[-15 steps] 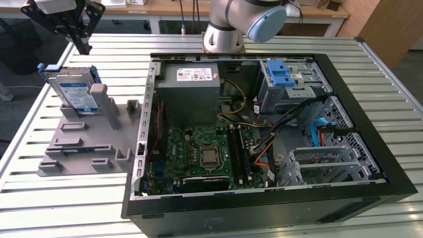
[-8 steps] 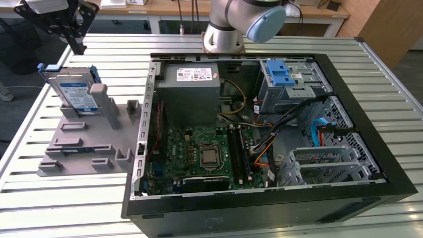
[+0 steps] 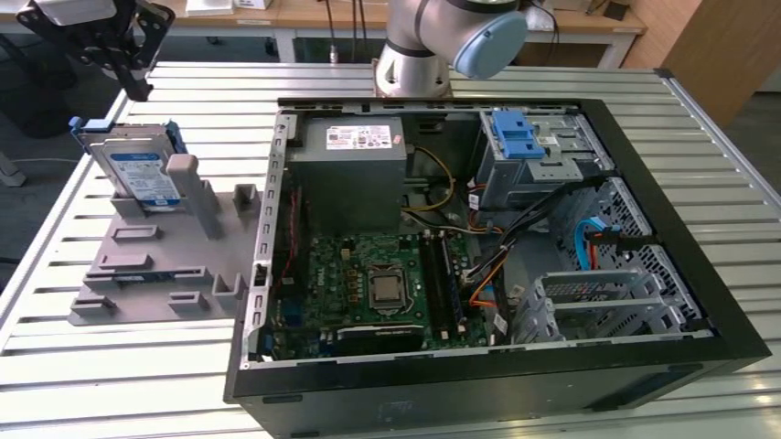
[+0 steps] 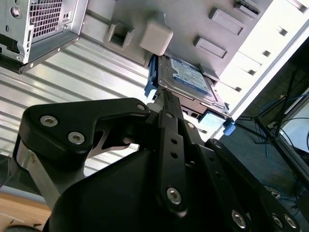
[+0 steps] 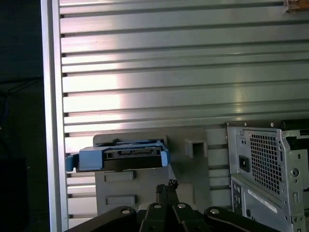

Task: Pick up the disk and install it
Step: 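Reach for the disk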

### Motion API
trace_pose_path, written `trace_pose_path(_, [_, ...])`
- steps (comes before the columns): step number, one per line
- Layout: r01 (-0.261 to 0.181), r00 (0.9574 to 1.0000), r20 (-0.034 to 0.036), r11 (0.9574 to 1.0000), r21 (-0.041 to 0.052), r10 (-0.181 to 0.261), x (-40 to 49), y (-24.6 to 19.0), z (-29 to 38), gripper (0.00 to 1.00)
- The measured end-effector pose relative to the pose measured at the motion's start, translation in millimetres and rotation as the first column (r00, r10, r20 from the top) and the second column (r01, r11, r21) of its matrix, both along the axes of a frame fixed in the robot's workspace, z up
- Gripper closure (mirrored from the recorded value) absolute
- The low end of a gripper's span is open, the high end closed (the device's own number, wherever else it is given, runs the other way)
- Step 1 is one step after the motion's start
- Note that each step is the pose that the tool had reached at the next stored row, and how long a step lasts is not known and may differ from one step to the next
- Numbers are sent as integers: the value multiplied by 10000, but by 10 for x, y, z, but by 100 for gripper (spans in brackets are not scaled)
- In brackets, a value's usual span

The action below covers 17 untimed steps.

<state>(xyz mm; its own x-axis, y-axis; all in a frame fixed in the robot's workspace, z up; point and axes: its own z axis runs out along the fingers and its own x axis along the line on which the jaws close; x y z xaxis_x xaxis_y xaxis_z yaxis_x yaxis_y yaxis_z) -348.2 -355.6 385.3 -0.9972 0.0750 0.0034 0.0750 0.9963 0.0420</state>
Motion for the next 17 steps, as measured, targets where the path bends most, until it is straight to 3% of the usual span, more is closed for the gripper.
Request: trace_pose_path(17, [0, 10000, 0, 10000, 0, 0, -127, 4, -11, 89])
